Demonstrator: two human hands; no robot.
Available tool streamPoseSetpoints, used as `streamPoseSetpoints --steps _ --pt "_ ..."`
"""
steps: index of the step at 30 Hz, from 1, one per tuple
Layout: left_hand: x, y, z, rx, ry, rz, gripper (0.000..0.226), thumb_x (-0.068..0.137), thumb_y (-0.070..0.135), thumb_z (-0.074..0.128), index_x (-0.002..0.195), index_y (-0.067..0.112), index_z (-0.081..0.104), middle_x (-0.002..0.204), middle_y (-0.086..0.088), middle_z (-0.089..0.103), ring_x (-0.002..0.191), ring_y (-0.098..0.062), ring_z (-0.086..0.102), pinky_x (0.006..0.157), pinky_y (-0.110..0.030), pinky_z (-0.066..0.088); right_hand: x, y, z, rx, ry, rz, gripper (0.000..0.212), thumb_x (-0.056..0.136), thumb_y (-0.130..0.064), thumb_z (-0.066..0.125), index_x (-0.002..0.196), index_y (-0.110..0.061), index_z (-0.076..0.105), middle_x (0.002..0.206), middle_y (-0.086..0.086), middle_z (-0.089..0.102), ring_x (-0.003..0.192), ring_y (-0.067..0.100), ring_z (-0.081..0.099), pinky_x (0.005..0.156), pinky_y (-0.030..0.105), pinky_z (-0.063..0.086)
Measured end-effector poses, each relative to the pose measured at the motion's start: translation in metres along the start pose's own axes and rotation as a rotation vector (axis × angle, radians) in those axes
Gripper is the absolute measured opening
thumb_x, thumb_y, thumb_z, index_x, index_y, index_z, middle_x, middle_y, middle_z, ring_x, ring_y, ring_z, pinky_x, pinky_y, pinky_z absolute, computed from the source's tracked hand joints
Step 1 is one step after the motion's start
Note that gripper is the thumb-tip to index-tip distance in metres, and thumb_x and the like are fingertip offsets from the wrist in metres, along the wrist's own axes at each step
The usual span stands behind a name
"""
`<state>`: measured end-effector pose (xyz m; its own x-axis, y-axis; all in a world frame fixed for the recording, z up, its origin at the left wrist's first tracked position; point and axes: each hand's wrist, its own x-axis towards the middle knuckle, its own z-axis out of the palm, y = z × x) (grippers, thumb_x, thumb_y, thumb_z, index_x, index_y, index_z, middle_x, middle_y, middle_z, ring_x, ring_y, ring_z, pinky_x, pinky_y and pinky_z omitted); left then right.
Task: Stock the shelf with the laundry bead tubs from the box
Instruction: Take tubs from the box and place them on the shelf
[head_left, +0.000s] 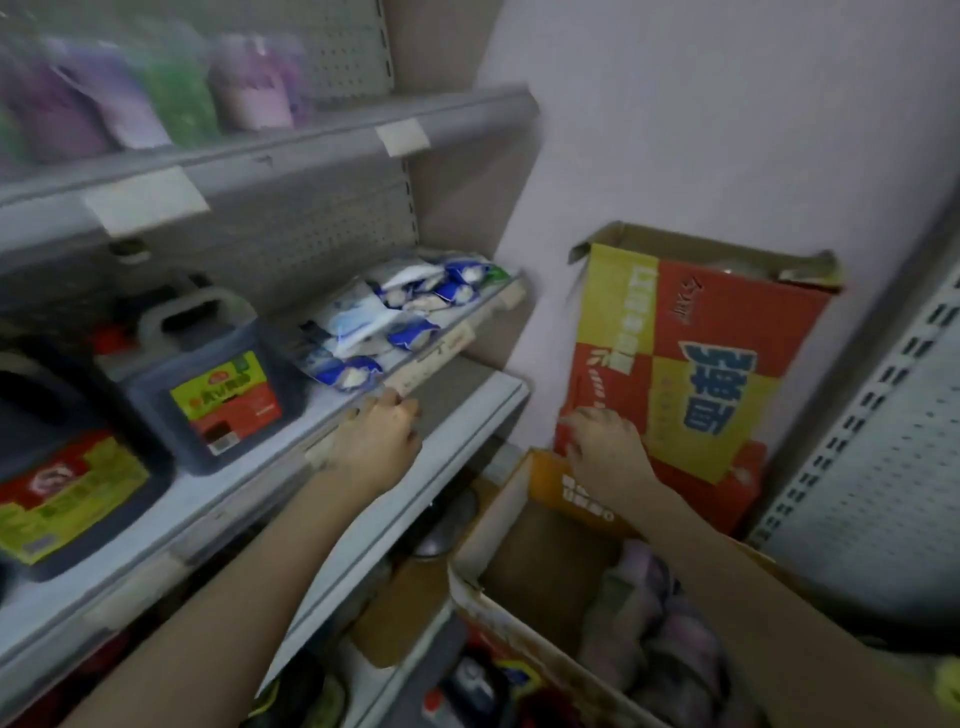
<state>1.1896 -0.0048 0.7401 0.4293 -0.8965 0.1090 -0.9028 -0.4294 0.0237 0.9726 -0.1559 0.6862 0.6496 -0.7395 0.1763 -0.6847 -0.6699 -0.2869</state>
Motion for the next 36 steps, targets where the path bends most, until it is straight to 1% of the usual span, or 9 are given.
streamPoseSetpoints --steps 4,10,14,18,23,27,29,32,36 --pt "0.017 0.034 0.046 -0.008 -0.104 0.100 0.034 0.094 0.028 0.045 0.126 0.021 0.052 0.127 -0.006 0.051 0.115 -0.028 0.050 0.095 -0.041 0.040 -0.023 0.041 0.024 0.013 -0.060 0.179 0.036 0.093 -0.021 0.049 0.128 -0.023 0.051 0.135 0.000 0.050 0.126 0.022 0.042 0.109 0.041 0.032" --pt "0.041 0.080 0.110 -0.002 -0.175 0.271 0.031 0.093 0.027 0.044 0.120 0.018 0.055 0.117 -0.008 0.055 0.105 -0.028 0.054 0.089 -0.041 0.043 -0.059 0.099 0.056 0.039 -0.123 0.429 0.035 0.091 -0.019 0.048 0.126 -0.018 0.053 0.131 0.004 0.051 0.119 0.026 0.047 0.100 0.041 0.041" --pt "0.051 0.110 0.152 -0.064 -0.222 0.386 0.024 0.094 0.027 0.046 0.115 0.020 0.055 0.114 -0.004 0.056 0.099 -0.021 0.057 0.080 -0.034 0.045 -0.081 0.130 0.079 0.072 -0.115 0.516 0.024 0.087 -0.020 0.050 0.107 -0.017 0.063 0.113 0.006 0.063 0.102 0.027 0.060 0.082 0.035 0.050" --pt "0.058 0.133 0.201 -0.122 -0.349 0.453 0.017 0.092 0.029 0.047 0.106 0.022 0.056 0.109 -0.001 0.056 0.096 -0.019 0.056 0.081 -0.036 0.048 -0.105 0.147 0.100 0.134 -0.148 0.660 0.021 0.087 -0.017 0.048 0.100 -0.016 0.064 0.109 0.012 0.061 0.100 0.034 0.058 0.078 0.038 0.048" --pt "0.057 0.163 0.254 -0.178 -0.547 0.486 0.022 0.093 0.029 0.049 0.114 0.023 0.052 0.113 0.000 0.053 0.101 -0.020 0.055 0.086 -0.038 0.049 -0.133 0.163 0.131 0.259 -0.182 0.863 0.036 0.081 -0.012 0.055 0.116 -0.016 0.060 0.115 0.016 0.060 0.108 0.037 0.056 0.088 0.042 0.048" --pt "0.056 0.186 0.290 -0.181 -0.649 0.493 0.033 0.094 0.032 0.049 0.125 0.021 0.046 0.121 -0.004 0.050 0.108 -0.023 0.053 0.084 -0.034 0.047 -0.144 0.175 0.157 0.347 -0.179 0.988 0.048 0.081 -0.008 0.055 0.127 -0.020 0.054 0.116 0.018 0.060 0.104 0.035 0.058 0.083 0.037 0.048" --pt "0.055 0.195 0.310 -0.179 -0.690 0.472 0.039 0.093 0.035 0.049 0.128 0.020 0.042 0.124 -0.006 0.048 0.111 -0.024 0.051 0.086 -0.036 0.047 -0.146 0.182 0.173 0.375 -0.191 1.035 0.050 0.082 -0.008 0.055 0.131 -0.017 0.049 0.119 0.020 0.058 0.104 0.036 0.058 0.082 0.036 0.047" --pt "0.054 0.208 0.342 -0.187 -0.768 0.448 0.046 0.092 0.040 0.050 0.130 0.018 0.038 0.128 -0.009 0.045 0.115 -0.028 0.049 0.090 -0.042 0.046 -0.144 0.193 0.197 0.377 -0.224 1.089 0.051 0.085 -0.012 0.056 0.134 -0.012 0.043 0.129 0.018 0.051 0.114 0.037 0.053 0.090 0.039 0.045" --pt "0.053 0.223 0.379 -0.229 -0.837 0.388 0.061 0.089 0.046 0.052 0.137 0.015 0.032 0.134 -0.011 0.042 0.120 -0.030 0.046 0.093 -0.043 0.044 -0.141 0.207 0.225 0.381 -0.276 1.176 0.056 0.088 -0.021 0.056 0.139 -0.013 0.034 0.134 0.019 0.043 0.118 0.039 0.049 0.095 0.044 0.044"
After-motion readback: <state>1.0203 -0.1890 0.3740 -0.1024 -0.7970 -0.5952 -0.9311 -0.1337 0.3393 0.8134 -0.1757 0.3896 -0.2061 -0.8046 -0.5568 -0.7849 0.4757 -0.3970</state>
